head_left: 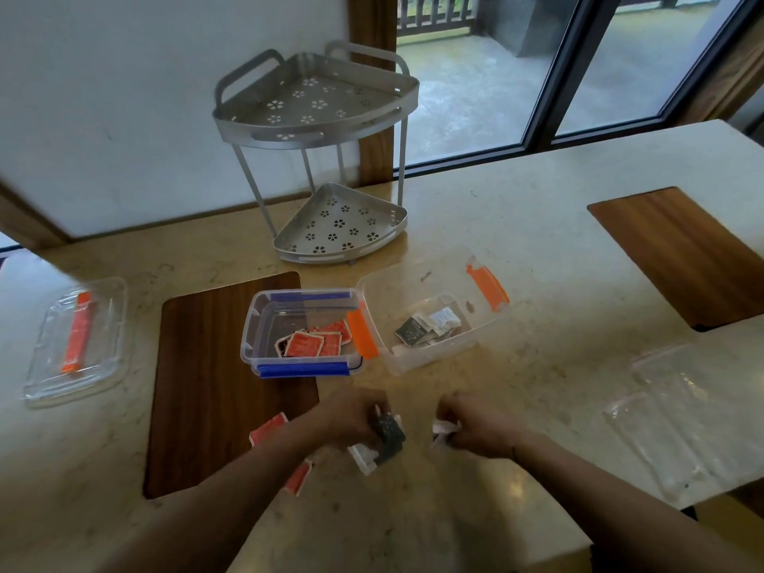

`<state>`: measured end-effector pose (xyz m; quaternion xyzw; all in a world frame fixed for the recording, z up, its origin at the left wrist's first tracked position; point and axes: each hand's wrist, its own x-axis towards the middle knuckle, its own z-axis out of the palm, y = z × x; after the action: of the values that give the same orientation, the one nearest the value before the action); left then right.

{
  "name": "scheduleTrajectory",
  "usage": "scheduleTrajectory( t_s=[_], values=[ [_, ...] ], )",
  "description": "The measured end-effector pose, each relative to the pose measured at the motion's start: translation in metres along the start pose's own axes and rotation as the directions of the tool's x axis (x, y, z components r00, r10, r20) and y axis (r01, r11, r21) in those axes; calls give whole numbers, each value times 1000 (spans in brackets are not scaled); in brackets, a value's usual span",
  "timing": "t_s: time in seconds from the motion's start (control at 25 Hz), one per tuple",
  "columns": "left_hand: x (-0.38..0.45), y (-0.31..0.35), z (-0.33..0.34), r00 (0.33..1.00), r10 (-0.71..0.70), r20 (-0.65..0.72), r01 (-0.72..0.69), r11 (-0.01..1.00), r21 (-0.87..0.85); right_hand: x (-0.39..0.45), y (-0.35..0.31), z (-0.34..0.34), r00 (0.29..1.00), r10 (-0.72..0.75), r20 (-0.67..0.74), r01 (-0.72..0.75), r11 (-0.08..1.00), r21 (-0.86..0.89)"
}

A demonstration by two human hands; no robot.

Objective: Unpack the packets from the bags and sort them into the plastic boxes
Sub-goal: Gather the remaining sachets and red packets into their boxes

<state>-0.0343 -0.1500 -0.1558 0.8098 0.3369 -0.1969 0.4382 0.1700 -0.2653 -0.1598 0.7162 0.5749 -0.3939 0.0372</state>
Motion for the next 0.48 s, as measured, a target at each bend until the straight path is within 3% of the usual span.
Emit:
scheduleTrajectory(
  t_s=[0.12, 0.28, 0.36, 0.48],
  values=[
    [-9, 28, -44, 998, 26, 50, -14, 975, -223, -10, 8, -61, 996, -64, 60, 58, 992, 111],
    [8, 61, -99, 987, -45, -153, -24, 907, -420, 1, 15, -144, 988, -126, -87, 139, 978, 158],
    [28, 77, -119, 959, -76, -274, -24, 938, -345, 20, 14, -173, 974, -138, -182, 165, 977, 139],
    [66, 93, -133, 925, -97, -366, 101, 995, -10, 57, 7, -190, 965, -148, -215, 154, 988, 12]
  ],
)
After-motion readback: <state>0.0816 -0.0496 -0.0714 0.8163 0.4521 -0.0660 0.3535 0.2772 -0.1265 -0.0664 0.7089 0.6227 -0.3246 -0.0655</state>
